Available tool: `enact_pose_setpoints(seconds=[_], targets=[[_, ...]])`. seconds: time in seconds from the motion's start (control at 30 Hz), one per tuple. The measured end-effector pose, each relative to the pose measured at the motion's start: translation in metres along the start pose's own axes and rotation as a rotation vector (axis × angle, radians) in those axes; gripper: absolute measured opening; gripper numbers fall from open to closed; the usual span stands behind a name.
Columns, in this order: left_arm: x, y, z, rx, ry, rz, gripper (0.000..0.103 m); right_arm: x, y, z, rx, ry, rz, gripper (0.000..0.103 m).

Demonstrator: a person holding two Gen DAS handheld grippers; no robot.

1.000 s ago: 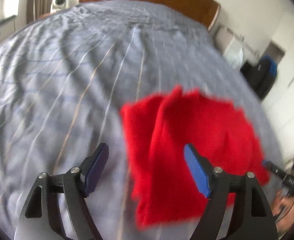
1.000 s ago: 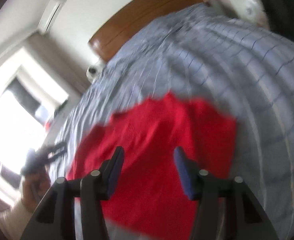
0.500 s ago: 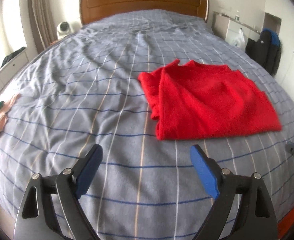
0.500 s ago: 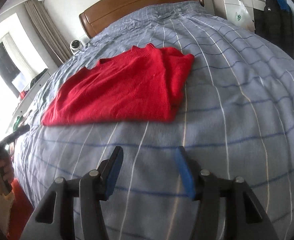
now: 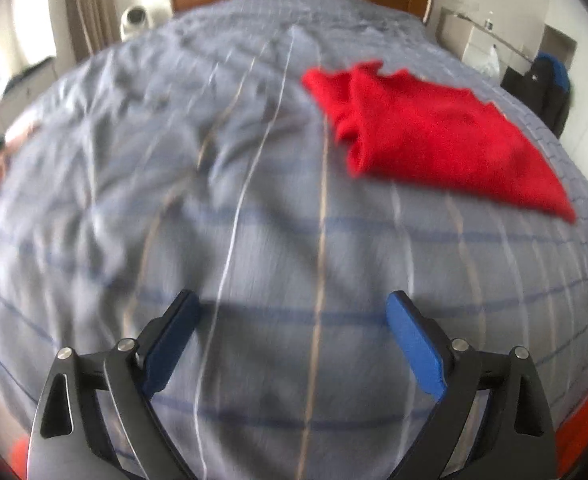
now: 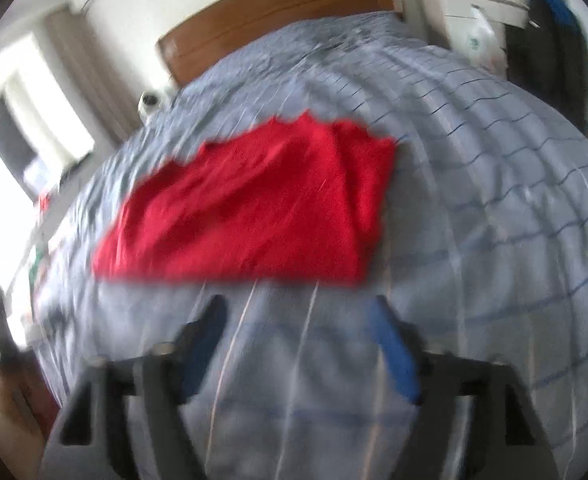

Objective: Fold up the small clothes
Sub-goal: 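Grasp the folded sweater edge with the right gripper and fold it over again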

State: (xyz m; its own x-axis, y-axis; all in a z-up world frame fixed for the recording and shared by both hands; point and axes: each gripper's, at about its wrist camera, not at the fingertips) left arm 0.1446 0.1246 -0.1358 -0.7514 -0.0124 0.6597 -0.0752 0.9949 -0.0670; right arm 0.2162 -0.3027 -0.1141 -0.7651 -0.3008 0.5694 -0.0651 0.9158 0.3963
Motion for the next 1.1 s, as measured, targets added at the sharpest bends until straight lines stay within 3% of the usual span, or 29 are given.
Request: enact_pose_setpoints(seconds=[0.1, 0.2, 0.33, 0.37, 0.4, 0.43, 0.47, 0.53, 0.63, 0.73, 0.8, 0.93, 1.07, 1.1], targets=[[0.014, 0.007, 0.015, 0.017, -0.064, 0.023, 0.096, -0.030, -0.033, -0.028, -0.140, 0.008, 0.043, 0.084], [0.016, 0.007, 0.014, 0.009, -0.067, 0.033, 0.096, -0.074, -0.054, -0.042, -0.241, 0.053, 0.026, 0.084], [0.012, 0.013, 0.015, 0.023, -0.092, 0.044, 0.099, -0.114, -0.040, -0.036, -0.249, 0.119, -0.021, 0.084], [0.012, 0.014, 0.016, 0.022, -0.104, 0.048, 0.099, -0.118, -0.033, -0.034, -0.210, 0.132, -0.017, 0.075], [0.011, 0.016, 0.016, 0.019, -0.112, 0.048, 0.099, -0.125, -0.019, -0.033, -0.135, 0.176, -0.009, 0.042], [0.010, 0.019, 0.015, 0.019, -0.115, 0.046, 0.099, -0.129, -0.009, -0.032, -0.087, 0.212, 0.007, 0.023], [0.009, 0.021, 0.014, 0.023, -0.117, 0.044, 0.099, -0.129, -0.001, -0.034, -0.059, 0.227, 0.026, 0.014], [0.009, 0.029, 0.012, 0.052, -0.124, 0.039, 0.099, -0.118, 0.016, -0.049, -0.044, 0.194, 0.038, 0.013], [0.006, 0.042, 0.010, 0.109, -0.122, 0.038, 0.099, -0.096, 0.071, -0.082, -0.016, 0.121, -0.058, 0.013], [0.005, 0.050, 0.009, 0.143, -0.129, 0.040, 0.099, -0.094, 0.139, -0.097, 0.057, 0.123, -0.153, 0.013], [0.005, 0.051, 0.009, 0.151, -0.131, 0.045, 0.099, -0.107, 0.197, -0.090, 0.121, 0.156, -0.217, 0.013], [0.005, 0.047, 0.011, 0.116, -0.131, 0.031, 0.099, -0.148, 0.263, -0.055, 0.195, 0.208, -0.257, 0.013], [0.006, 0.045, 0.012, 0.097, -0.128, 0.024, 0.099, -0.192, 0.276, 0.000, 0.081, 0.410, -0.297, 0.045], [0.007, 0.046, 0.012, 0.103, -0.127, 0.029, 0.099, -0.189, 0.273, 0.001, 0.036, 0.409, -0.338, 0.045]])
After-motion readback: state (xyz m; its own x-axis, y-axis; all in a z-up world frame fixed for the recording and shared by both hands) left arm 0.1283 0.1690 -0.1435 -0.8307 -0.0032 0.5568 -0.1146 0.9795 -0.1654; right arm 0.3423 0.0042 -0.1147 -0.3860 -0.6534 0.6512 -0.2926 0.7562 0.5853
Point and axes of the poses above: each gripper's, at about its wrist camera, not at the fingertips, and x roughly against the way its jaws point, y to its left, z to its underside, and after that the axes turned 13 degrees about -y, right-handed
